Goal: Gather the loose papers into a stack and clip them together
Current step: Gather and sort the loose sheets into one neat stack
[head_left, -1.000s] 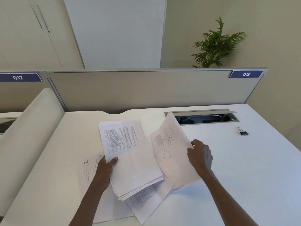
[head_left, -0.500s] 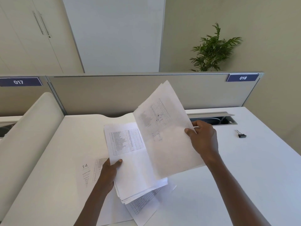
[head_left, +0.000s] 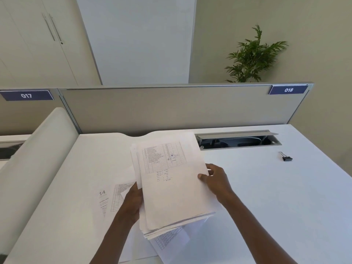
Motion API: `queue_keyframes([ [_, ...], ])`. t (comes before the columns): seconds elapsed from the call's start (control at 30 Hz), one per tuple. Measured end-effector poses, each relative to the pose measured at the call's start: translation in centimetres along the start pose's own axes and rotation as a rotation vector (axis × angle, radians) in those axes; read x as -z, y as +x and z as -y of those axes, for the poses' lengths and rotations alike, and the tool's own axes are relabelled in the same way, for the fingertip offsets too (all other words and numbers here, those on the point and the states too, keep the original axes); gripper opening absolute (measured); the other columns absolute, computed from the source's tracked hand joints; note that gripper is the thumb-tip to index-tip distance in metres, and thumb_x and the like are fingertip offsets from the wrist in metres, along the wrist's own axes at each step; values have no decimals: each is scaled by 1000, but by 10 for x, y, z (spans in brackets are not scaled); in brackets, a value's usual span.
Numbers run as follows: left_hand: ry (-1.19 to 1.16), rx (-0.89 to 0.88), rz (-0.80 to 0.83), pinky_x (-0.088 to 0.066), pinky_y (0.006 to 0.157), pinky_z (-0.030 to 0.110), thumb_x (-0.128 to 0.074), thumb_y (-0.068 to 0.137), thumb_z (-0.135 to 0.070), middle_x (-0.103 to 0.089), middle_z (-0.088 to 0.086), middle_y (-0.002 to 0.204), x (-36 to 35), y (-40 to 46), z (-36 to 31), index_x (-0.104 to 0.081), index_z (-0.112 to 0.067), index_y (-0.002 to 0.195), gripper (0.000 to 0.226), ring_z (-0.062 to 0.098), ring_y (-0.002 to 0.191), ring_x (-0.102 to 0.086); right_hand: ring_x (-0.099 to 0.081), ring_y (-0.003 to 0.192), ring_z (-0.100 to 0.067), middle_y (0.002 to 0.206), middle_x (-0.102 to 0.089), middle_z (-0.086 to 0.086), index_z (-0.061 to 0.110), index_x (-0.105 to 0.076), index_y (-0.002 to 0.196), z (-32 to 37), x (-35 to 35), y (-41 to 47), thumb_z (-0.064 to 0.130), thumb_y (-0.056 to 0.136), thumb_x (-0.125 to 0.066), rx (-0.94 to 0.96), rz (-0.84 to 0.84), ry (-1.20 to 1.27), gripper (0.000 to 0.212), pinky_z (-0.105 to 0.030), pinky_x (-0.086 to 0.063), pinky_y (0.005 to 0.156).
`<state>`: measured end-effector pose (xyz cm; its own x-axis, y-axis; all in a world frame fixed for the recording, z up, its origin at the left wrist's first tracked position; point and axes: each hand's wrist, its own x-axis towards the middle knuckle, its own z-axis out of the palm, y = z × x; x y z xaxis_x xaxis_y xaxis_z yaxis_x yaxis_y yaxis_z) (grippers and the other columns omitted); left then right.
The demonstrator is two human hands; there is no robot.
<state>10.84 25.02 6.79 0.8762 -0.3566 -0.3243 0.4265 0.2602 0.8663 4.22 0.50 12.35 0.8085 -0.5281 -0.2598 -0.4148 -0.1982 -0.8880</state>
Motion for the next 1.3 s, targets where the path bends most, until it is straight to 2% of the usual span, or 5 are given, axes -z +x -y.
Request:
queue_keyframes([
  [0.47,-212,172,33,-48,97,48,-29,96,-65,-68,12,127,8,8,-4,-62,-18,129,67,30,118,-64,-73,86,-22,100,-75,-3,14,-67,111,-10,-26,5,7,80,-75,-1,57,105,33,-38,-61,79],
  [0.63,-54,39,15,-60,79,36,-58,95,-9,-69,14,124,14,9,1,-61,-8,128,33,27,106,-70,-73,83,-19,95,-75,0,19,-67,104,-7,-30,4,7,81,-74,23,67,104,27,-33,-60,73],
  [0.97,36,-19,-146,-61,76,40,-64,91,-7,-74,18,108,30,15,3,-71,-3,110,22,26,87,-74,-67,74,-24,94,-74,-16,7,-69,92,-44,-28,24,26,95,-56,-209,18,240,24,-37,-57,72],
  [1.17,26,-36,-147,-60,65,34,-59,93,-4,-77,11,101,37,11,-4,-72,-8,108,20,23,84,-75,-60,104,-24,116,-63,-13,5,-59,122,-97,-37,30,26,81,-74,-74,54,-387,49,-28,-45,89],
  [1.3,20,-39,-170,-60,73,37,-61,92,-6,-75,10,109,44,12,-3,-70,-9,115,25,26,93,-74,-48,117,-37,119,-52,-21,-2,-46,132,-114,-51,24,50,69,-50,5,183,-579,82,-39,-40,100],
])
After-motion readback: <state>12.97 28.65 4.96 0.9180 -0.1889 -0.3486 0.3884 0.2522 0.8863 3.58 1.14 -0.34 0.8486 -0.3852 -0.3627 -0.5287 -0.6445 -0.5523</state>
